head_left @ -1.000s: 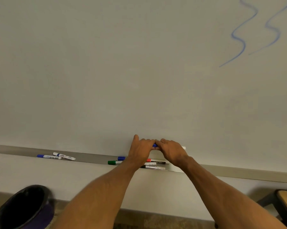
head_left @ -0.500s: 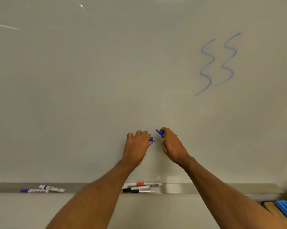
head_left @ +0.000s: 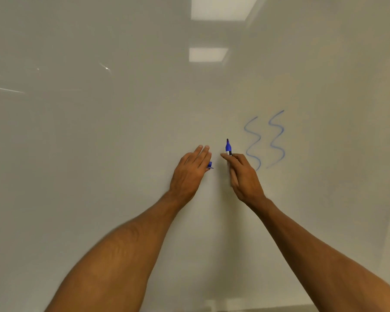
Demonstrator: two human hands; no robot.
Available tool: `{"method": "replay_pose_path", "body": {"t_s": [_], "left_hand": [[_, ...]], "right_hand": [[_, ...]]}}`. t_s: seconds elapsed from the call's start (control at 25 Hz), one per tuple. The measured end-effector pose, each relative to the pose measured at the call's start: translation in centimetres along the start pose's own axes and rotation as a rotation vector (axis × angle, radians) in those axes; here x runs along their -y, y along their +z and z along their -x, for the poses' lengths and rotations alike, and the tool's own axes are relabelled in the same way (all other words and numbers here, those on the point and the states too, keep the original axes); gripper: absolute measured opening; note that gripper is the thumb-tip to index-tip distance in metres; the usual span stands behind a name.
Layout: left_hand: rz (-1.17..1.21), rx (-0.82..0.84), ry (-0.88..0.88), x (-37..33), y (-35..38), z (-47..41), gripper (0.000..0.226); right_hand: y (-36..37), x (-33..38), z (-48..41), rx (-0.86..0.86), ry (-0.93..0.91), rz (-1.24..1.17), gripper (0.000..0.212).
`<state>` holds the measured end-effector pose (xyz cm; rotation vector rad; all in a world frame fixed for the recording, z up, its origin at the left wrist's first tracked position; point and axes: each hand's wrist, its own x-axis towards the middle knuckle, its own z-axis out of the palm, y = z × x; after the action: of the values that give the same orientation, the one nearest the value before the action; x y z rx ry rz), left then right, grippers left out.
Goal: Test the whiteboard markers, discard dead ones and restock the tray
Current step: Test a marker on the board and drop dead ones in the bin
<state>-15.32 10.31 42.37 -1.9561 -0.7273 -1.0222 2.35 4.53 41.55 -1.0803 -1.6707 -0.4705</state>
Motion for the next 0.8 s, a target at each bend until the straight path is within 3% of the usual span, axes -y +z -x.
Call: {"method": "replay_pose_path", "body": {"t_s": [0.08,0.2,0.28,0.52,0.72,0.8], "left_hand": [[-0.013,-0.039,0.006,1.1,0.2,-2.4,0.057],[-0.09,-0.057,-0.022,2.8,0.7,-4.7,0.059],[-0.12,-0.073,-0.038,3.6,1.2,-5.1,0.061],[-0.099,-0.163,-0.032,4.4,3.3,-4.1,0.059],[-0.122,-0.201,-0.032,4.5,4.3,-3.9,0.055],[-0.116,-0.216,-0.031,4.6,4.3,-3.9,0.053]], "right_hand": [[-0.1,-0.6,-1.4,0.003,-0.071,0.101,0.043],[0.1,-0.8,-3.3,-0.089,-0.057,0.168,0.036],[0.2,-0.5,-4.2,-0.173,-0.002,0.106,0.03],[1.2,-1.5,-5.8,-0.342,0.2,-0.207,0.042],[1.7,-2.1,-6.5,-0.402,0.16,-0.177,0.027],[2.0,-1.8,-5.8,-0.35,0.073,-0.121,0.03]]}}
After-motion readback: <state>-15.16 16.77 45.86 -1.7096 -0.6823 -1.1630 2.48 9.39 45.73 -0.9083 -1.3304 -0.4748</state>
